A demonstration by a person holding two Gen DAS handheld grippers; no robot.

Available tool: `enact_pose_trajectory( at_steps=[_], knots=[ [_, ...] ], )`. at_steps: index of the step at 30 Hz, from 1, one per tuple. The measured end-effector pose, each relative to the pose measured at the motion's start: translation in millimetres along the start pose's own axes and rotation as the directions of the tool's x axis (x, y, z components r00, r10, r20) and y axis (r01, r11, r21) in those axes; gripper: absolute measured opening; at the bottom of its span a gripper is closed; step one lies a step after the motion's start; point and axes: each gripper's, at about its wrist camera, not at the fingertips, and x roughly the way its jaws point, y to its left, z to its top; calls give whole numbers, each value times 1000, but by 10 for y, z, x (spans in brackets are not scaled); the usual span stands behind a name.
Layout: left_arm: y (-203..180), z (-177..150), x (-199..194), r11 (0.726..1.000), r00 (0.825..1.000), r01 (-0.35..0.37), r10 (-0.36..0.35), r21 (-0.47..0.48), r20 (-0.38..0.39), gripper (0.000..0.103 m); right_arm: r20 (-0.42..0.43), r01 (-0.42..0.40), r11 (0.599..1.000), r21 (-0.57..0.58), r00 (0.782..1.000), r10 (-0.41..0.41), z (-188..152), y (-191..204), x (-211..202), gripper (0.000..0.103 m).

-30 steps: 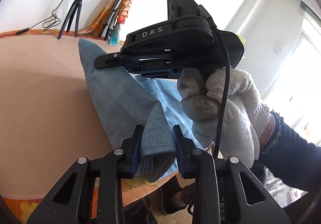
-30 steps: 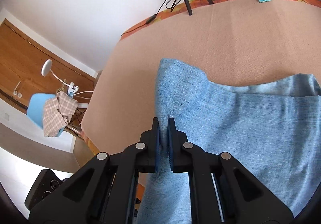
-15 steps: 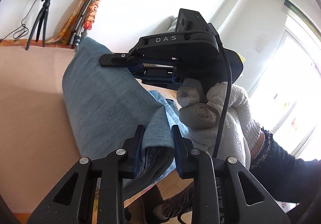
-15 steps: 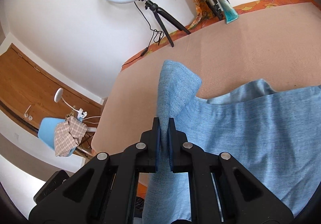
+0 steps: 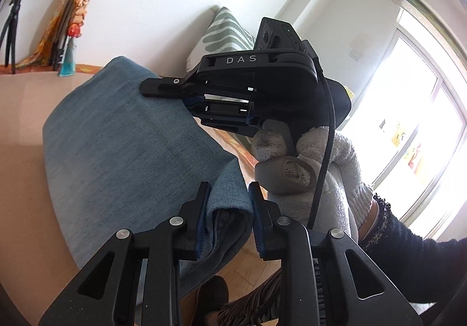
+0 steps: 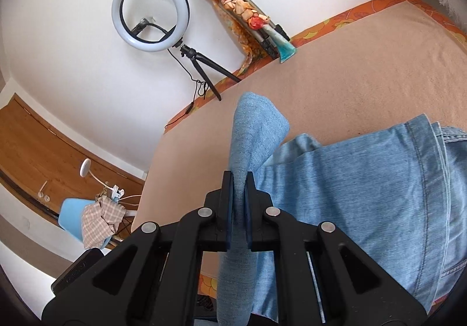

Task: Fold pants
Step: 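Carry the lifted jeans edge over the jeans with the right tool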

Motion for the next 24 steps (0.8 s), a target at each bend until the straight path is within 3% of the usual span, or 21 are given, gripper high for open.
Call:
enact_pose_trajectory(
  at_steps=[13, 24],
  knots=[
    [-219, 207, 647, 993, 993, 97, -92, 61, -69, 24, 95, 55, 997, 62, 994, -60, 71, -534, -652, 7],
    [-430, 202, 1191, 987, 980, 135, -120, 88, -160, 24, 139, 74, 987, 140, 986, -94, 41, -1079, -1033, 7]
  ],
)
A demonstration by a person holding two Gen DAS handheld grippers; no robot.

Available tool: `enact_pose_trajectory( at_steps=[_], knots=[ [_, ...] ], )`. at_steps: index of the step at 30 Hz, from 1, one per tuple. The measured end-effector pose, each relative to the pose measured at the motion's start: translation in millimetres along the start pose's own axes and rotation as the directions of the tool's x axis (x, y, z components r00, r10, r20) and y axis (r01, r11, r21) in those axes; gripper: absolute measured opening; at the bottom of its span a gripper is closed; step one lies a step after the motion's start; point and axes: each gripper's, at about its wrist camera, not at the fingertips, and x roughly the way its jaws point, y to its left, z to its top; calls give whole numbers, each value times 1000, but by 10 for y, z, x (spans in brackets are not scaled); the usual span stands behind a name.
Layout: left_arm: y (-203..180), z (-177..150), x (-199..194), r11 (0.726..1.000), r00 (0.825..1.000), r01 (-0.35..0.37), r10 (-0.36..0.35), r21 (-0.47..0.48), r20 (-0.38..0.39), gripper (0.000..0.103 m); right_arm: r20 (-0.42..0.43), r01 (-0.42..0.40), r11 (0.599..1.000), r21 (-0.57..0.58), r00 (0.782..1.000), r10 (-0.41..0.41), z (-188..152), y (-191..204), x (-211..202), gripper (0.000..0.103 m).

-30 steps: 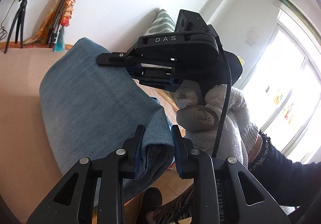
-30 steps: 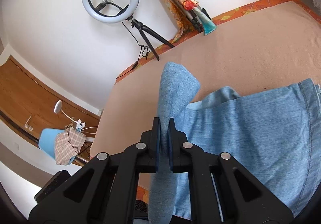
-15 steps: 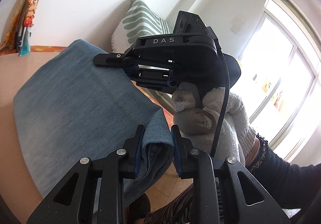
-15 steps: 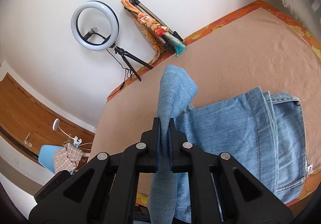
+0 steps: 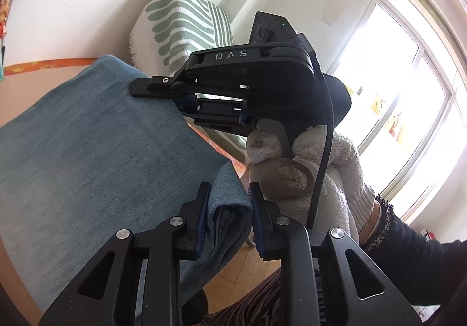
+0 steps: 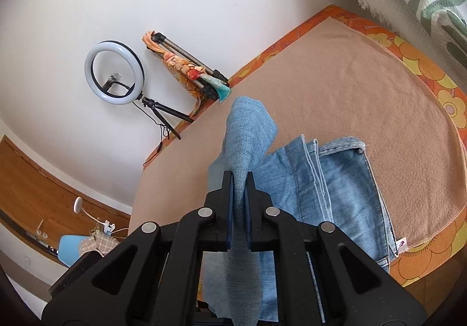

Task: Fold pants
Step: 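Carry the lifted jeans edge over the jeans with the right tool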

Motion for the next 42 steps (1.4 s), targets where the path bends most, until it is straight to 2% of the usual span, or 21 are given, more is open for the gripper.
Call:
enact_pose_trajectory(
  at_steps=[9, 16, 19, 22, 27, 31, 35, 38, 40, 42],
  knots=[
    [27, 1, 427, 1000, 997, -4, 5, 15, -81, 24, -14, 45, 997, 58, 999, -44, -41, -494, 5, 7],
    [27, -138, 731, 998, 987, -24, 34, 62, -155, 24, -84, 110, 990, 92, 991, -103, -148, -884, 130, 7],
    [-13, -187, 844, 996, 982, -14, 30, 86, -184, 21, -99, 128, 989, 69, 988, -121, -162, -908, 170, 7],
    [-58, -242, 931, 993, 979, -36, 58, 116, -195, 21, -112, 150, 988, 46, 983, -144, -153, -908, 226, 7],
    [11, -315, 990, 995, 975, -42, 61, 93, -214, 21, -105, 215, 977, -11, 971, -215, -102, -925, 272, 7],
    [-39, -341, 898, 994, 976, -32, 54, 109, -209, 21, -62, 233, 973, 7, 971, -232, -29, -997, 136, 7],
    [-128, -322, 673, 993, 978, -8, 32, 118, -205, 25, 32, 198, 975, -100, 980, -196, 13, -675, -77, 7],
    [-215, -334, 386, 988, 981, -15, 44, 152, -188, 27, 31, 139, 972, -192, 990, -136, 7, -404, -11, 7],
    [-212, -301, 219, 986, 982, -41, 70, 163, -175, 46, 7, 154, 957, -248, 988, -157, 15, -286, 136, 7],
    [-167, -271, 31, 985, 982, -76, 102, 157, -159, 53, -11, 178, 940, -292, 982, -190, 56, -226, 303, 7]
  ],
)
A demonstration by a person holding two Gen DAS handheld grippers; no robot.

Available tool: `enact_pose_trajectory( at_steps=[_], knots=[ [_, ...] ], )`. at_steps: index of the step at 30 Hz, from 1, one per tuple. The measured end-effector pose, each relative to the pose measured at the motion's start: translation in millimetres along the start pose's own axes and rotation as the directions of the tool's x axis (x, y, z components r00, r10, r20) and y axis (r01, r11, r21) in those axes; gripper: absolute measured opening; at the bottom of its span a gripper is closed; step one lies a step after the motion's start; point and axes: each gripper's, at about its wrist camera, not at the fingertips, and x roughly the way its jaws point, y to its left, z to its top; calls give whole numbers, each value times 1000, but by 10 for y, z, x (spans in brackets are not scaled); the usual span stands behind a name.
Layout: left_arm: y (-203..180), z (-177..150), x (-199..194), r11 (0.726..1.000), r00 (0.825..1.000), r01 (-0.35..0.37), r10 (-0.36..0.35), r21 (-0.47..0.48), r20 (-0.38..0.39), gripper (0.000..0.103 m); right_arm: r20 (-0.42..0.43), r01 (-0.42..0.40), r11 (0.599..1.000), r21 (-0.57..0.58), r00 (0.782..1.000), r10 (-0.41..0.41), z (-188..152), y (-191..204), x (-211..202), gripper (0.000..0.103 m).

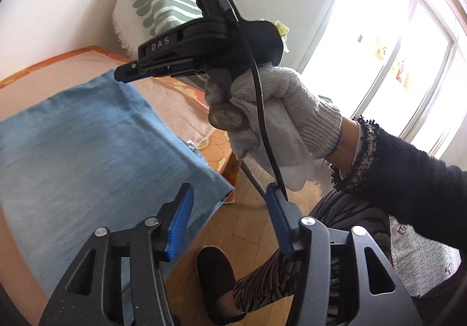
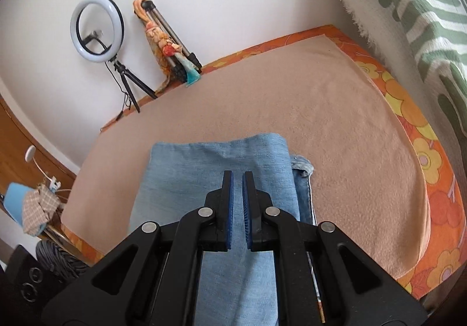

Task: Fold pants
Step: 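Carry the lifted jeans edge over the jeans with the right tool, then lay the jeans edge down and open the right tool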

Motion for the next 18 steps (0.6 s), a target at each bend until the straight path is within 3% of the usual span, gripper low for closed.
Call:
enact_pose_trajectory(
  at_steps=[4, 10, 15, 18],
  knots=[
    [200, -84, -401, 997, 997, -64, 65, -29, 27, 55, -31, 25, 999, -30, 999, -26, 122, 12, 260, 8],
    [603, -216, -827, 977, 986, -160, 166, -139, 30, 61, -90, 44, 997, 58, 995, -39, 171, -265, 606, 8],
    [952, -363, -940, 936, 979, -186, 203, -297, 25, 61, -109, 76, 993, 88, 992, -66, 202, -357, 740, 7],
    [1213, -433, -953, 902, 983, -159, 184, -401, 24, 61, -108, 71, 993, 93, 992, -61, 212, -374, 694, 8]
  ],
)
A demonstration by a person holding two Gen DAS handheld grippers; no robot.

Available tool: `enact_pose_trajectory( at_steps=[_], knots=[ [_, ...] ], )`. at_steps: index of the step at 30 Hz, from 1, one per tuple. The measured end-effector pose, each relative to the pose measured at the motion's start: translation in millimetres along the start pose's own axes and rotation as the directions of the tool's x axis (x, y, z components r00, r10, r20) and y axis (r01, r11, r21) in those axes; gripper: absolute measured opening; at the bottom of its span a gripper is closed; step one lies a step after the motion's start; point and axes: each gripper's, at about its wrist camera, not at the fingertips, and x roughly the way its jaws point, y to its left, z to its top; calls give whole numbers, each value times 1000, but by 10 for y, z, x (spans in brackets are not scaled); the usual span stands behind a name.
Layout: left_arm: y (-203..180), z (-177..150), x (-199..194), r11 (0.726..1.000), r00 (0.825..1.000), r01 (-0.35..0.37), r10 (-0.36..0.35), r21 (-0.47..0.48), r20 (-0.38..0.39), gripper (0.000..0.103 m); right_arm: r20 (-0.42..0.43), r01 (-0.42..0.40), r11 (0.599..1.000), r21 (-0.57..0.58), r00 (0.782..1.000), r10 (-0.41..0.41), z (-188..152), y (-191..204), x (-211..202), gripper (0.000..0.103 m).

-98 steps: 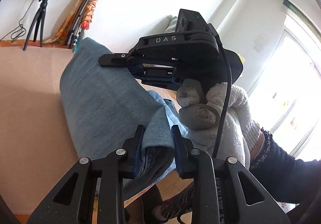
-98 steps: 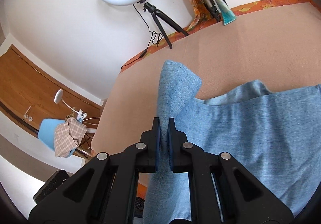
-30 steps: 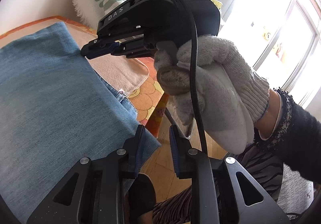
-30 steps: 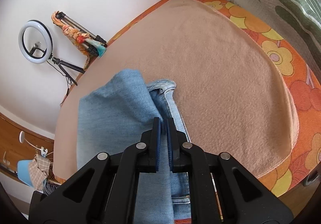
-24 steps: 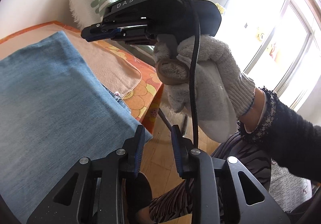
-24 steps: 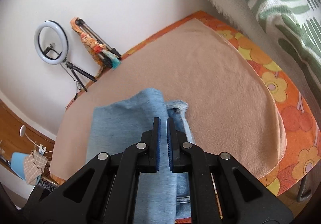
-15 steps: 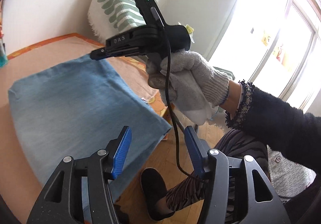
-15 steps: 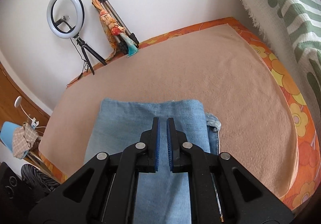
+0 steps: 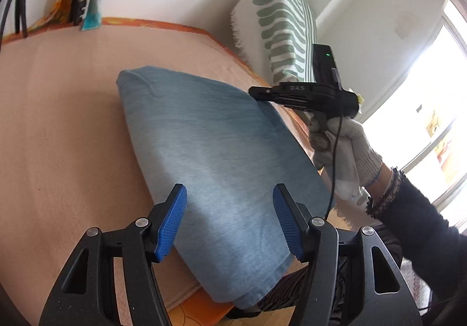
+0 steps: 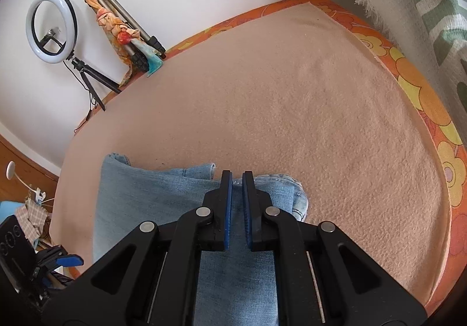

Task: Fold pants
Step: 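Lay the jeans edge down and open the right tool, then move the left tool to the folded jeans edge and close on it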

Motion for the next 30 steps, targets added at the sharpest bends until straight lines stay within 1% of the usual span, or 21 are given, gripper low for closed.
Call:
enact_pose_trajectory(
  at_steps=[1, 2, 3, 4, 5, 6, 7, 8, 9, 10, 11, 14, 16, 19, 21, 24, 27, 29, 30],
  knots=[
    [49, 24, 33, 1000, 1000, 1, -1, -31, 0, 61, 6, 0, 1000, 4, 1000, 0, -3, -11, -53, 8],
    [107, 22, 52, 998, 1000, 4, -5, -61, -3, 61, 12, -6, 1000, 14, 1000, 6, -13, -36, -114, 12],
    [163, 26, 72, 996, 1000, 7, -7, -86, -7, 61, 16, -26, 999, 26, 1000, 26, -32, -64, -170, 21],
    [227, 32, 95, 994, 1000, 13, -14, -110, -10, 61, 21, -54, 998, 37, 998, 54, -61, -90, -229, 27],
    [279, 56, 141, 991, 1000, 24, -26, -128, -12, 61, 25, -77, 996, 47, 997, 76, -100, -114, -289, 46],
    [315, 55, 154, 989, 1000, 25, -26, -143, -9, 61, 28, -75, 996, 54, 997, 73, -154, -135, -348, 74],
    [347, 63, 166, 988, 1000, 23, -25, -155, -7, 61, 29, -39, 998, 55, 999, 37, -208, -159, -393, 84],
    [368, 80, 192, 986, 1000, 26, -27, -164, -8, 61, 34, -8, 999, 53, 999, 6, -271, -201, -438, 90],
    [392, 89, 206, 985, 999, 29, -32, -171, -11, 61, 29, -8, 999, 54, 1000, 7, -323, -244, -466, 90],
    [406, 92, 222, 984, 999, 32, -35, -177, -15, 61, 12, -31, 998, 63, 999, 31, -376, -294, -476, 90],
    [419, 107, 246, 983, 999, 32, -36, -179, -18, 61, -5, -70, 993, 90, 997, 71, -434, -365, -489, 90],
    [438, 123, 299, 981, 999, 32, -39, -191, -35, 61, -17, -156, 973, 169, 987, 161, -566, -557, -522, 90],
    [442, 143, 346, 979, 998, 22, -33, -203, -50, 61, -18, -192, 962, 194, 980, 199, -617, -657, -532, 90],
    [468, 155, 387, 975, 998, 4, -18, -222, -60, 61, -2, -261, 938, 227, 963, 269, -648, -774, -555, 90],
    [493, 143, 389, 973, 998, -6, -9, -232, -64, 61, 6, -305, 925, 227, 950, 312, -649, -800, -565, 90],
    [512, 152, 429, 968, 998, -3, -12, -252, -57, 62, -20, -316, 927, 203, 945, 326, -660, -752, -522, 90],
    [519, 172, 452, 965, 999, 7, -19, -262, -43, 63, -74, -311, 935, 170, 942, 327, -696, -658, -418, 90],
    [517, 178, 464, 964, 999, 14, -23, -264, -33, 66, -109, -303, 943, 137, 942, 318, -727, -565, -351, 90],
    [512, 184, 473, 964, 999, 20, -29, -264, -29, 70, -114, -293, 950, 111, 946, 305, -738, -519, -339, 91]
  ],
)
